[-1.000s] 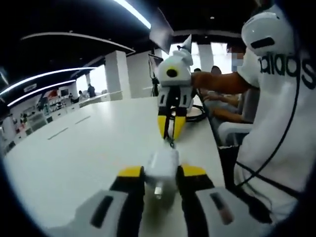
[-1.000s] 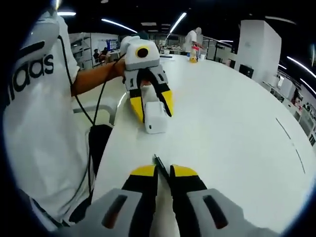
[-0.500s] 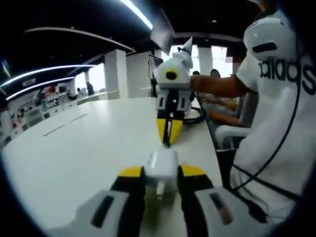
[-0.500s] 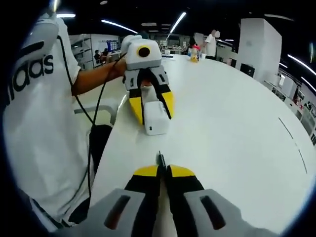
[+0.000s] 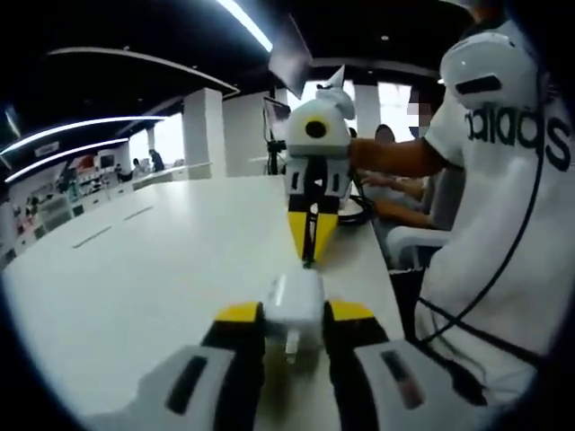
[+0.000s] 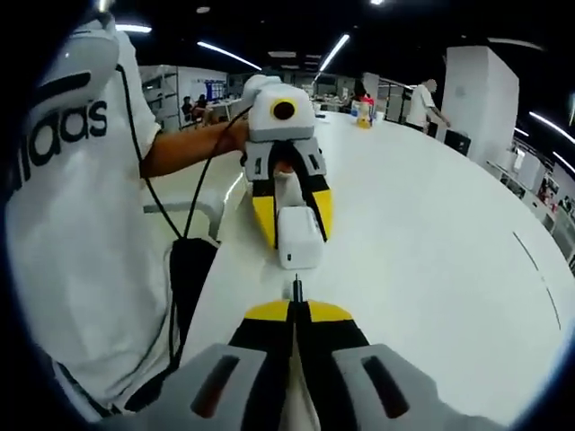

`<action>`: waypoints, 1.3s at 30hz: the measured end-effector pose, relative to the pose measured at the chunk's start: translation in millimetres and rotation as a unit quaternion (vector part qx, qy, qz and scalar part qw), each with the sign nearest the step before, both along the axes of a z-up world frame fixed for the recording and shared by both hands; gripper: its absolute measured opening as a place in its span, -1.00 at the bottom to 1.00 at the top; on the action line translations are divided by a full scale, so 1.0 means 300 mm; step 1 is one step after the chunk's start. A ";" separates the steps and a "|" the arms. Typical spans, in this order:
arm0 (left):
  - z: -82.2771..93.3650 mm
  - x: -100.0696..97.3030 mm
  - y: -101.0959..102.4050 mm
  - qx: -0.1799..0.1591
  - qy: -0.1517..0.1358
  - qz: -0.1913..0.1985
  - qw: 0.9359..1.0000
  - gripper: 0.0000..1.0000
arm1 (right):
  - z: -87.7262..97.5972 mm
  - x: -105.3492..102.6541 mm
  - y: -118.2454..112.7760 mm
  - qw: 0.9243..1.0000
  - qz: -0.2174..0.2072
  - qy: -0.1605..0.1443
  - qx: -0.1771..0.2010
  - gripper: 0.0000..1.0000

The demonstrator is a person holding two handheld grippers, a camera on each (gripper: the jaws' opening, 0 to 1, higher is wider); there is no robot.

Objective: Plug the desk Type‑C cable into the charger adapter.

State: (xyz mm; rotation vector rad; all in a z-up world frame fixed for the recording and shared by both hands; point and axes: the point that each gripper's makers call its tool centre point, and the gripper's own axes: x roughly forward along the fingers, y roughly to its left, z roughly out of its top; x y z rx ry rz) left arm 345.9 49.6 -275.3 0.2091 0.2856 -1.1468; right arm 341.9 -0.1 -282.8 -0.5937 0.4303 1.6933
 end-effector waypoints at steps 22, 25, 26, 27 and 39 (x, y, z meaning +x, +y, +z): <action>0.000 -0.013 -0.026 -0.015 0.008 -0.022 1.000 -0.50 | 0.002 -0.038 0.044 1.000 0.014 0.000 -0.005 -0.96; -0.001 -0.012 -0.027 -0.014 0.010 -0.021 1.000 -0.50 | 0.003 -0.037 0.040 1.000 0.014 0.000 -0.009 -0.96; -0.001 -0.012 -0.028 -0.012 0.011 -0.021 1.000 -0.50 | 0.002 -0.037 0.040 1.000 0.014 -0.001 -0.011 -0.96; -0.001 -0.012 -0.029 -0.010 0.011 -0.021 1.000 -0.50 | 0.002 -0.037 0.040 1.000 0.014 -0.001 -0.012 -0.96; -0.006 -0.010 -0.029 0.003 0.013 -0.028 1.000 -0.49 | -0.002 -0.037 0.041 1.000 0.019 0.003 -0.005 -0.93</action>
